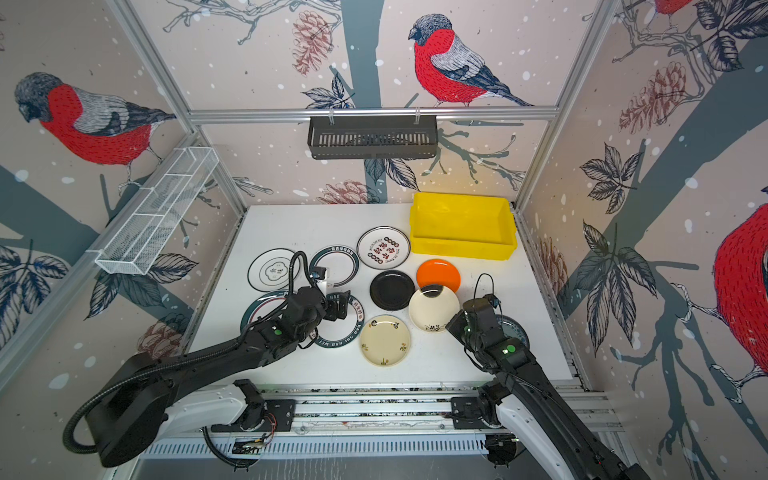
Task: Place the plates into the plastic bin on the countertop
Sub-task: 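Lift the cream plate with the right gripper over the yellow bin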
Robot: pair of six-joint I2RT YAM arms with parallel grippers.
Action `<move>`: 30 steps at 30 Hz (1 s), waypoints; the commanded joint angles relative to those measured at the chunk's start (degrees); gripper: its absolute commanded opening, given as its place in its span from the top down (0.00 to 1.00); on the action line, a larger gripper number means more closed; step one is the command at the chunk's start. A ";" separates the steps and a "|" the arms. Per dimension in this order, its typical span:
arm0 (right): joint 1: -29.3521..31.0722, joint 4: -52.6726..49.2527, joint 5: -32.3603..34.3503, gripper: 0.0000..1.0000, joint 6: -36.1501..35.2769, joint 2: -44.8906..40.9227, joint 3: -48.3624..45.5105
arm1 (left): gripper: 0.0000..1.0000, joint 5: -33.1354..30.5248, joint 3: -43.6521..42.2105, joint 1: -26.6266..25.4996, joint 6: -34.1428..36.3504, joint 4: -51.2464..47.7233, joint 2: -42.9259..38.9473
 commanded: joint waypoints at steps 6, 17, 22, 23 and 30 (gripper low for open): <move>-0.49 2.44 6.43 1.00 -8.17 8.41 13.31 | 0.02 -1.11 -0.77 -0.06 0.66 4.27 0.71; -9.90 12.17 6.98 1.00 -21.52 30.60 34.42 | 0.02 0.69 -2.00 -0.06 2.23 5.20 -0.18; -11.84 14.42 8.95 1.00 -25.96 42.81 44.94 | 0.02 -0.13 -3.11 -0.06 3.06 5.15 -2.12; -12.00 14.04 10.03 1.00 -26.55 45.64 47.43 | 0.02 0.00 -3.46 -0.06 3.07 5.43 -2.73; -12.65 10.42 12.40 1.00 -29.92 62.38 64.06 | 0.02 -0.19 -4.48 -0.06 3.12 5.98 -4.82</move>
